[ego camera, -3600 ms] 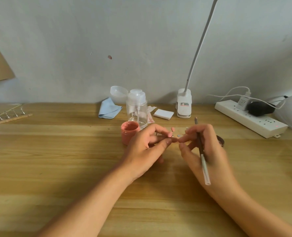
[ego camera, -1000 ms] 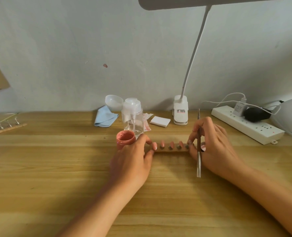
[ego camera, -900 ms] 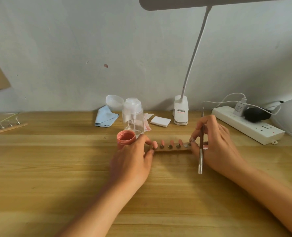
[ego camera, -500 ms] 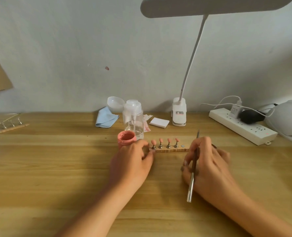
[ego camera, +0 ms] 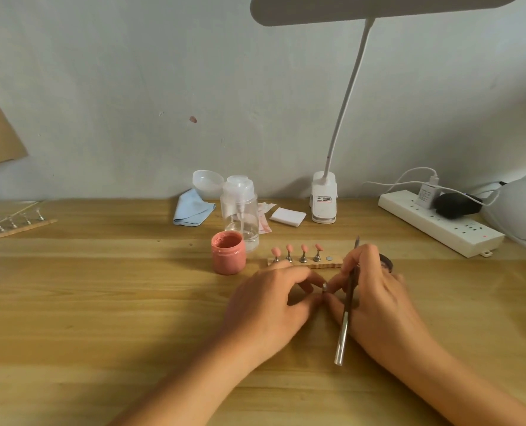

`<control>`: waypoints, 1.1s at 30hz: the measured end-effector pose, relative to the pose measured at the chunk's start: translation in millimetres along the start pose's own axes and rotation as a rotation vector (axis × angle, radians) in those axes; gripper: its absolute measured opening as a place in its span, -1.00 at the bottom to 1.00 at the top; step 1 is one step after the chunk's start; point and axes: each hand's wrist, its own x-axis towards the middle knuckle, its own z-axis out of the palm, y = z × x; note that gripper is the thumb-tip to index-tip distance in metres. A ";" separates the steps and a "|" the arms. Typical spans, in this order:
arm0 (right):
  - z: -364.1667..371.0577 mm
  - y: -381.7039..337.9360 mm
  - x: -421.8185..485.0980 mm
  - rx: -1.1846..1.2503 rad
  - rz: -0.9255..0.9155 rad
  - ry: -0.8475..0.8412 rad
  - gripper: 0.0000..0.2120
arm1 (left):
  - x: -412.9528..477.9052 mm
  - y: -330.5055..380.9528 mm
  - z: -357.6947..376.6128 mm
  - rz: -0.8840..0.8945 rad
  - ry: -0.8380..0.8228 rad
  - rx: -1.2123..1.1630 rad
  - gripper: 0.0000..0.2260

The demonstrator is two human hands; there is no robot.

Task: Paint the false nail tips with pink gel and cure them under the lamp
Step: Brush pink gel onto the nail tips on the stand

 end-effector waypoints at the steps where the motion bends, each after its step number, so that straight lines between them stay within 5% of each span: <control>1: -0.7 -1.1 -0.1 -0.007 -0.013 0.011 -0.57 | 0.7 -0.1 -0.4 0.004 -0.005 -0.014 -0.84; 9: -5.8 -3.1 -0.8 0.049 0.029 0.007 -0.57 | 1.3 -4.8 -2.1 -0.008 -0.031 -0.076 -0.93; 13: -11.6 -8.1 1.5 0.505 0.167 0.136 -0.84 | 4.0 -7.5 -2.2 -0.036 -0.003 -0.195 -0.93; 20: -10.9 -14.3 4.3 0.989 0.391 0.176 -0.77 | 5.7 -10.9 -3.6 -0.071 -0.035 -0.337 -0.90; 24: -12.1 -10.8 0.3 1.038 0.377 0.089 -0.98 | 7.2 -13.3 -2.3 -0.084 -0.045 -0.402 -0.87; 33: -10.0 -10.9 -0.2 0.995 0.346 0.031 -0.90 | 8.7 -13.1 -2.3 -0.096 -0.037 -0.441 -0.83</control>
